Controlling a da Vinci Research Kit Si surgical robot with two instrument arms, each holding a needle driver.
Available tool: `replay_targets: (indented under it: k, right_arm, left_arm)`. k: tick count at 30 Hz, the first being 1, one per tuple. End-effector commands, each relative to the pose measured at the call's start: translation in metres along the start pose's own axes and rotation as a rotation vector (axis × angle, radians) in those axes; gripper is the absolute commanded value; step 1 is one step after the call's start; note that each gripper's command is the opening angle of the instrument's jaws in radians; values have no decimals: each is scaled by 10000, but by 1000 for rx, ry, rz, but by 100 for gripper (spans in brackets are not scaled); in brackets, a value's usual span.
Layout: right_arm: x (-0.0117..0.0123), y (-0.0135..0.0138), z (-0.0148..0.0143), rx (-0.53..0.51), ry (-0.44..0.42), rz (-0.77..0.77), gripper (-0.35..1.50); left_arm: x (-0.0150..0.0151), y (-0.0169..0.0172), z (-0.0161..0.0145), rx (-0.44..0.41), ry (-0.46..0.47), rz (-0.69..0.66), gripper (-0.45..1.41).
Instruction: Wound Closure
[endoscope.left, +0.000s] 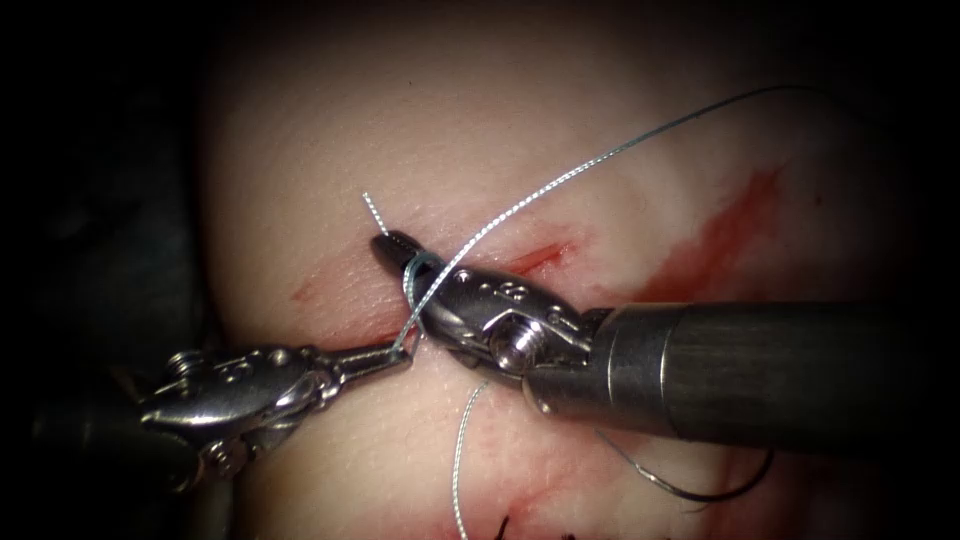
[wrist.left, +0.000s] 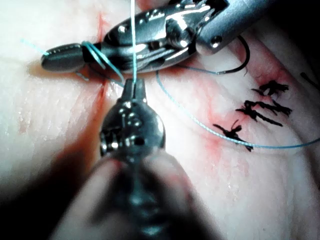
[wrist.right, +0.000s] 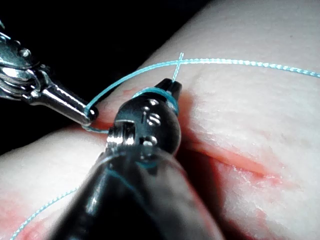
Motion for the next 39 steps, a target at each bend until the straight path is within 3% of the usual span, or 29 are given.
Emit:
replay_targets:
  k: [1,7,15,26,39]
  right_arm:
    - [6,-8,4,5,11,6,-35]
    - [17,-10,1,6,38,19,-35]
    - [9,-2,-41,72,84,18,-35]
    - [-5,22,-93,262,136,32,-35]
    - [-17,25,-110,465,101,-29,-35]
  left_arm:
    - [-5,0,6,-1,-1,-1,-45]
    - [-5,0,5,-2,-1,-1,-45]
    - [2,-12,-7,5,4,-6,-45]
    - [87,-84,-32,152,38,-52,-45]
    - [154,-138,-12,308,75,60,-45]
